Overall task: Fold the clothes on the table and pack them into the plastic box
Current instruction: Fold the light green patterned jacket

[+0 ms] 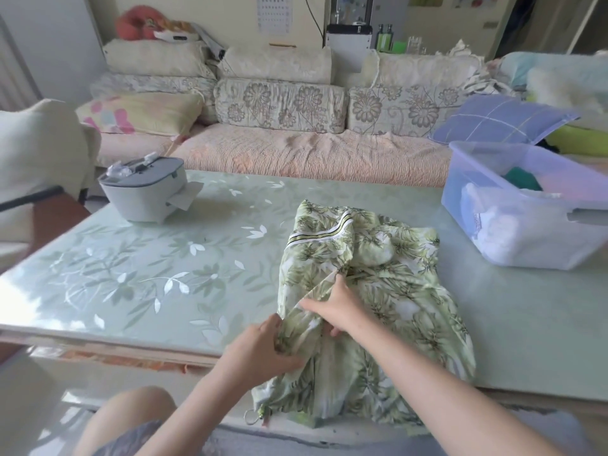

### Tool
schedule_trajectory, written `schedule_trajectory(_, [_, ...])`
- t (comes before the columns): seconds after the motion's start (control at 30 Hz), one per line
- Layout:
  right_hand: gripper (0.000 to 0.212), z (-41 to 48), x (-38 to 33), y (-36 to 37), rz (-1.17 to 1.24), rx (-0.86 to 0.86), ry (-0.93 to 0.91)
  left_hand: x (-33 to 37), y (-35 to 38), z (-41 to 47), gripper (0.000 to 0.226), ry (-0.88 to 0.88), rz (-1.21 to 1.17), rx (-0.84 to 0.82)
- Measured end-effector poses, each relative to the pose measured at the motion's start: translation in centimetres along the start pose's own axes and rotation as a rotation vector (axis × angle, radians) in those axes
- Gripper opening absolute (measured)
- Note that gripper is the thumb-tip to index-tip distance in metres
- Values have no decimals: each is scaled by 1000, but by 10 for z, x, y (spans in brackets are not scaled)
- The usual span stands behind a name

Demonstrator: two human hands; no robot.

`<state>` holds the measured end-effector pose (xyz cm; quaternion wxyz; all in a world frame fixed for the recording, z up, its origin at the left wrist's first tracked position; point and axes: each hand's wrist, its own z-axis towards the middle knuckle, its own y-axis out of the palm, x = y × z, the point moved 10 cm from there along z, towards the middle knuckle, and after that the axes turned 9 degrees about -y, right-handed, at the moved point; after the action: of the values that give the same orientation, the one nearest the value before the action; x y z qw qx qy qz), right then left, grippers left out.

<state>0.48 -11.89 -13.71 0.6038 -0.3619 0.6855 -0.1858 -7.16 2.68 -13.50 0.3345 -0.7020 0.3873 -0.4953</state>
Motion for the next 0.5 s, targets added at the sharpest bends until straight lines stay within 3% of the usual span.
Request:
schedule_trajectory(0.17, [57,2,3,-7,265,109,-21,36,-8,-26,43,190,-160,223])
schedule_trajectory(0.27, [63,-5,13,-23,314,107,-34,59,13,-47,38,332,-171,208])
schedule_trajectory(0.4, [63,-22,45,-33,92,124,10,58,53,-58,28,397,-78,123])
schedule_trajectory(0.5, [62,-33,52,-31,-29,144,-17,34,40,-56,17,298,-168,256])
